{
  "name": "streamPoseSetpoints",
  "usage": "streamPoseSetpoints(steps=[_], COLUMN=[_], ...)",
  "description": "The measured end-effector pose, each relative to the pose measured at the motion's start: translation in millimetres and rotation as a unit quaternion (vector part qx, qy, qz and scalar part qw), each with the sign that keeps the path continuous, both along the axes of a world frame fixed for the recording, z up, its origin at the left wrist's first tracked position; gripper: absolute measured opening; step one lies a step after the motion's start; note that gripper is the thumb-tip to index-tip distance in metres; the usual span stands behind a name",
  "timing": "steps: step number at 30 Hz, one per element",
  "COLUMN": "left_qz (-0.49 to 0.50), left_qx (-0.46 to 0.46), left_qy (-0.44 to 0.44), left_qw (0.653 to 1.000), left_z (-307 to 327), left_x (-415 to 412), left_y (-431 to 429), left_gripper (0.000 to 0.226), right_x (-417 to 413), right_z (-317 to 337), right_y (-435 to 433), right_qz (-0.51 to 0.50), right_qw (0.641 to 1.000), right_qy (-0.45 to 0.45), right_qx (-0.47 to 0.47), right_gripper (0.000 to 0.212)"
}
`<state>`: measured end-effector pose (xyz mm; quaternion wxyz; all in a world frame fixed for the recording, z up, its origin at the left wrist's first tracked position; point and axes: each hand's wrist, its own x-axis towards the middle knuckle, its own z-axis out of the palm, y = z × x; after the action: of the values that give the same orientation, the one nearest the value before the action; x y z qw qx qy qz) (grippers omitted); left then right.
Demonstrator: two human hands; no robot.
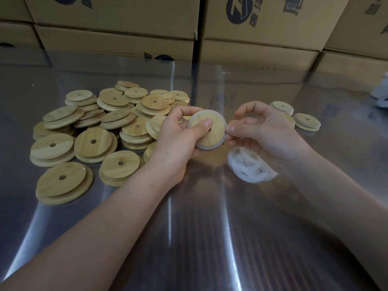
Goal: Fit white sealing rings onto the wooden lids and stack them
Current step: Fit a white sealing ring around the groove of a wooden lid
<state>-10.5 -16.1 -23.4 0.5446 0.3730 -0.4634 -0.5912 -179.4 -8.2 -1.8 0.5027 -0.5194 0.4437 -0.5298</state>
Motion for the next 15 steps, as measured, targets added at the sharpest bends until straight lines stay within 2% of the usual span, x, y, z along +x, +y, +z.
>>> streamPoseSetpoints(steps=[11, 15], left_qz=[-0.028, -0.033], left_qx=[0.014, 0.007], left_qy=[0.026, 0.037], left_qw=[0.999, 0.999], left_z=[4.2, 5.8], left_x=[1.3, 0.9], left_y=[3.6, 4.8], left_gripper=[0.019, 0.017], right_x=[-1.4, -0.2], right_z=[-1.1, -1.0], right_y=[-1.8, 0.0], right_qz=[-0.003, 0.008], right_qw=[0.999, 0.994], right_qy=[0.030, 0.100], right_qx=[-0.011, -0.030], right_gripper=[0.021, 0.013])
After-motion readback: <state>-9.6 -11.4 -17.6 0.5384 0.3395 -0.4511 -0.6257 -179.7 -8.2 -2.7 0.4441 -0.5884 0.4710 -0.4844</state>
